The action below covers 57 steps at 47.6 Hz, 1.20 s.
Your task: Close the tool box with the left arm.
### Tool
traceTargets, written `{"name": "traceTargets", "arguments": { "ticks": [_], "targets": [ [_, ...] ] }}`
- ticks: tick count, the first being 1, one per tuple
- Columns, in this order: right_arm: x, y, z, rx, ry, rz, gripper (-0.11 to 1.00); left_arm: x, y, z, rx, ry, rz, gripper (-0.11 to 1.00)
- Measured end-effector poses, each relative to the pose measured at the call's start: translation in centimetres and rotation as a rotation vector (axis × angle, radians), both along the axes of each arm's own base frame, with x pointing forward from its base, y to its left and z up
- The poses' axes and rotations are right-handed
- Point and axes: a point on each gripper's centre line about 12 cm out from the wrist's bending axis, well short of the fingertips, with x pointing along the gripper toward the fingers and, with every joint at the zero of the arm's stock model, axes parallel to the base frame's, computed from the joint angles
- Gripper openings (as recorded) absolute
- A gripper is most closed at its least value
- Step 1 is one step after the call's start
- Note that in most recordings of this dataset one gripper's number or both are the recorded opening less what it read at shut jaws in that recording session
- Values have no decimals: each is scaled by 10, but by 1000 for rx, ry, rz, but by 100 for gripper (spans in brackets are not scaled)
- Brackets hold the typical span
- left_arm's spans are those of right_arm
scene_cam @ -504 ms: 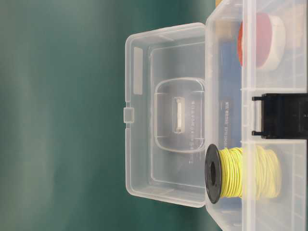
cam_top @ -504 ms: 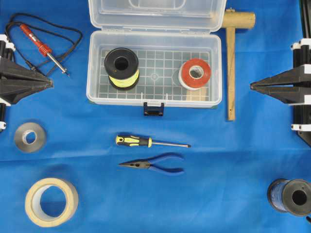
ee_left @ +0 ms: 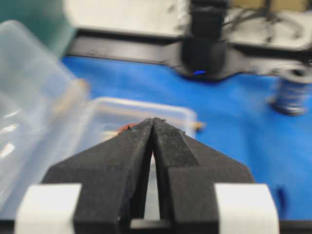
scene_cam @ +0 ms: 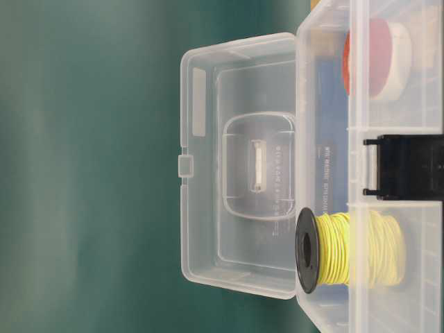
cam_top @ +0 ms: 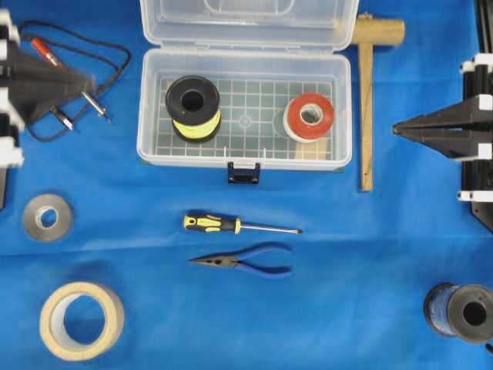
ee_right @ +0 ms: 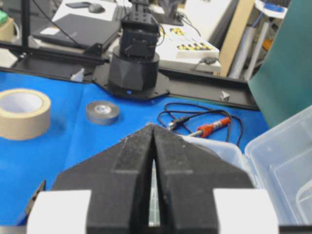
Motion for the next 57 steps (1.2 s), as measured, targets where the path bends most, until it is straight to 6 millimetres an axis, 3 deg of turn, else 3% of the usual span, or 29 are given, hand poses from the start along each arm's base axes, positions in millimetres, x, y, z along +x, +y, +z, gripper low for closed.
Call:
{"name": "traceTargets", "arguments": {
  "ticks": [6,8,21,23,41,57],
  "targets": [
    [1,-1,-4,1,25,-5,0,5,21,13,20,49,81,2],
    [2,-1,-4,1,29,-5,0,8,28,17,37,61,106,8],
    [2,-2,-6,0,43,-9,0,33,86,23,72,141,270,82],
    [2,-2,-6,0,45,-9,0,38,98,21,81,166,293,88],
    [3,-2,-10,1,69,-11,0,103,180,-1,75,369,363,90],
    [5,-2,-12,3,81,-11,0,140,241,-45,-14,535,397,90]
  ]
}}
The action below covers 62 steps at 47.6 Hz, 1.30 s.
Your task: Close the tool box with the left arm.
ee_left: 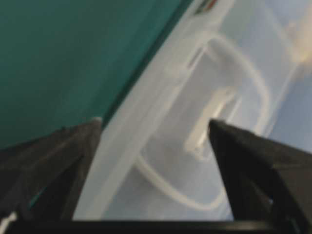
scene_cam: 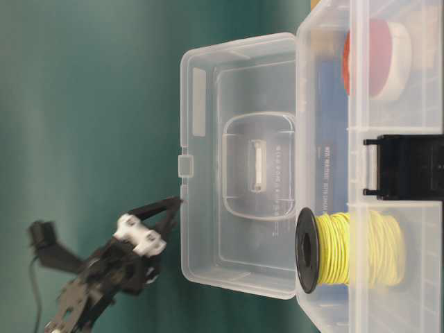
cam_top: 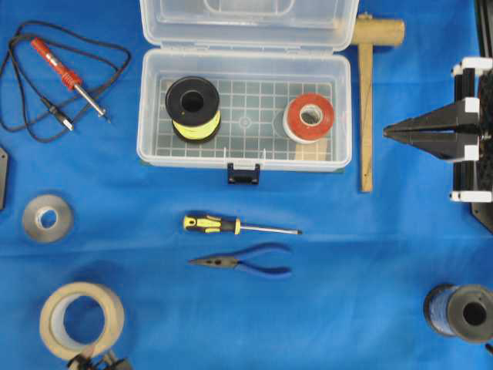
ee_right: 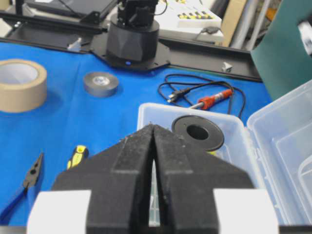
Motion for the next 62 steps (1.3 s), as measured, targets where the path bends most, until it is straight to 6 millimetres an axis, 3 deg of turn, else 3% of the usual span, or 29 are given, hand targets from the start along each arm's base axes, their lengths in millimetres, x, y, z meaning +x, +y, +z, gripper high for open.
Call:
{"name": "traceTargets", "arguments": {
  "ticks": [9,36,49,62],
  "targets": [
    [1,0,-2,0,9,-2,0,8,4,-15,-69,86,-7,90],
    [3,-1,-4,-1,18,-4,0,9,-5,-15,-121,160,-26,90],
    [3,-1,-4,1,18,-5,0,7,-37,10,-134,182,-80,90],
    [3,-1,-4,-1,17,-6,0,-2,-89,37,-148,179,-157,90]
  ]
}}
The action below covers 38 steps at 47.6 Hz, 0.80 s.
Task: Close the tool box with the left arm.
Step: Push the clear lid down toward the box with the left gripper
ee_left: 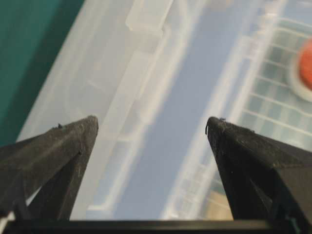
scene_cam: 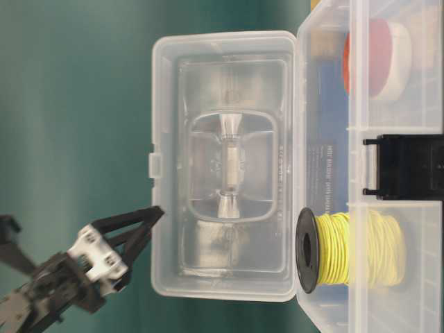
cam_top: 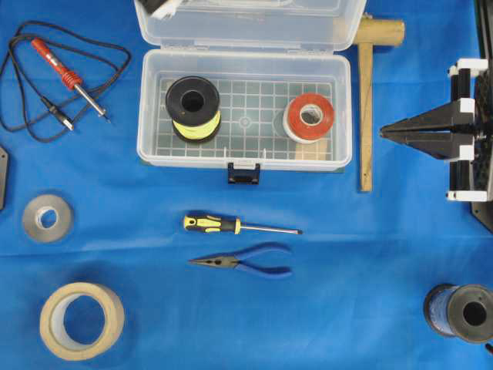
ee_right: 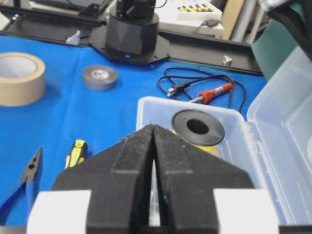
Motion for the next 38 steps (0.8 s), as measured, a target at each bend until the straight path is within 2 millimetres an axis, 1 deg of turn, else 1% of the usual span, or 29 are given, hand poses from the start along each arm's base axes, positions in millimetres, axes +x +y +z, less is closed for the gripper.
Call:
{"name": "traceTargets", "arguments": {
  "ticks": [9,14,21,28,31,35,38],
  "targets": [
    [0,0,1,0,-5,0,0,-7,-38,4,-20,-11,-56,90],
    [0,0,1,-2,-9,2,0,-11,-65,4,-43,-21,-97,90],
    [0,0,2,-7,-18,0,0,-17,-99,-3,-92,-14,-144,90],
    [0,0,2,-9,-20,0,0,-28,-125,-12,-142,-1,-163,90],
    [0,0,4,-9,-24,-1,0,-32,-141,-14,-162,1,-184,89],
    [-1,-1,4,-9,-26,-3,0,-37,-163,-11,-179,-13,-228,89],
    [-1,-1,4,-9,-26,-4,0,-41,-176,-6,-187,-34,-257,89]
  ]
}}
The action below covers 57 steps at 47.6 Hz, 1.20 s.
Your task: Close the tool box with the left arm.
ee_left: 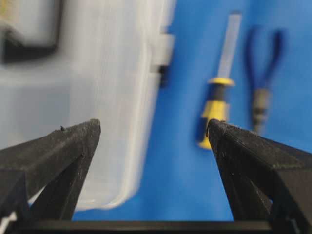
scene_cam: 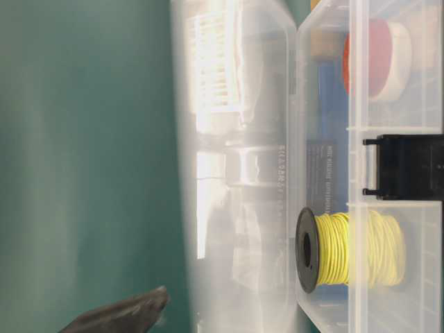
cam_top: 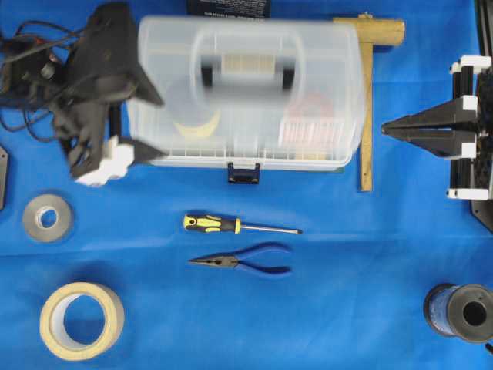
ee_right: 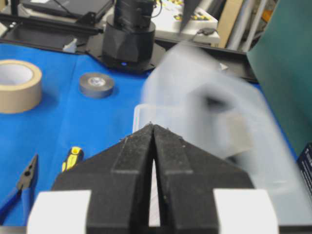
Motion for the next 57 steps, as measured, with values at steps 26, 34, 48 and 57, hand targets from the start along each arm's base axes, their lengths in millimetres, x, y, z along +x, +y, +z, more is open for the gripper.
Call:
{"name": "traceTargets", "arguments": {
  "ticks": [26,34,48,57],
  "targets": [
    [-2,-2,3,-1,-20,-9,0,-56,-6,45,95,-368,-55,89],
    [-3,-2,4,-1,-25,-9,0,-92,-7,46,130,-555,-54,88],
    [-3,-2,5,-1,-26,-9,0,-134,-9,-6,134,-695,-39,88],
    [-3,-2,5,-1,-26,-9,0,-155,-9,-43,117,-748,-24,88]
  ]
}}
